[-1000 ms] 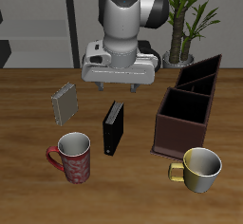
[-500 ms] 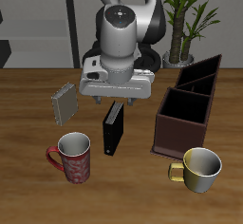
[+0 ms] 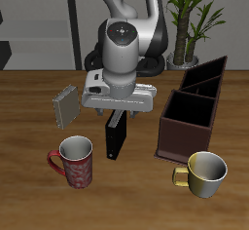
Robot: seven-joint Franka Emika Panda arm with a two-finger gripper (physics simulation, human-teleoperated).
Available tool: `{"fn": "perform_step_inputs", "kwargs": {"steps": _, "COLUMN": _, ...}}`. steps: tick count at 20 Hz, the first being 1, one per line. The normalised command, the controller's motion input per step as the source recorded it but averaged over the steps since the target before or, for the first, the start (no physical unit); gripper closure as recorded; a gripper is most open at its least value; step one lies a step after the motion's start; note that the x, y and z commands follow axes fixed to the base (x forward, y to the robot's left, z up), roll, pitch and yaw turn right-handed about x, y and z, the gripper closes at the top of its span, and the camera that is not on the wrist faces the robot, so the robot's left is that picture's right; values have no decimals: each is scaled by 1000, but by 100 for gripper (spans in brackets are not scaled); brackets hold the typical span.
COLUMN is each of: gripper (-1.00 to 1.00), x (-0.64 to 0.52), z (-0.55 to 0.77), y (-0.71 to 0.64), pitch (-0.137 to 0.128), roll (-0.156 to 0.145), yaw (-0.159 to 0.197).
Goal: Place the black book into the left desk caddy's front compartment and place the yellow book into the left desk caddy's right compartment and place the red mug into the left desk caddy's left compartment
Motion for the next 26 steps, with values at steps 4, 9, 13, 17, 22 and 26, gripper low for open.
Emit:
{"fn": "perform_step_inputs", "kwargs": {"steps": 4, "gripper": -100, "x": -13, "z": -221, "y": -99, "pitch": 16, "roll": 3, "yaw": -23}}
{"fn": "perform_step_inputs", "kwargs": {"steps": 9, "gripper": 100, "x": 8, "z": -202, "y": -91, "pitch": 29, "roll": -2, "yaw": -21}}
{"fn": "perform_step_inputs", "kwargs": {"steps": 13, "gripper": 100, "x": 1, "z": -68, "y": -2, "pitch": 9, "roll": 4, "yaw": -7}}
{"fn": "perform_step_inputs", "kwargs": {"steps": 17, "gripper": 100, "x": -36, "z": 85, "y": -27, "pitch": -17, "roll": -3, "yaw": 1}}
{"fn": "perform_step_inputs", "kwargs": {"steps": 22, "gripper": 100, "x": -183, "z": 353, "y": 185, "pitch": -66, "roll": 32, "yaw": 34}}
{"fn": "perform_step_inputs", "kwargs": {"steps": 26, "gripper": 100, "x": -245, "z": 464, "y": 205, "pitch": -58, "roll": 25, "yaw": 17}}
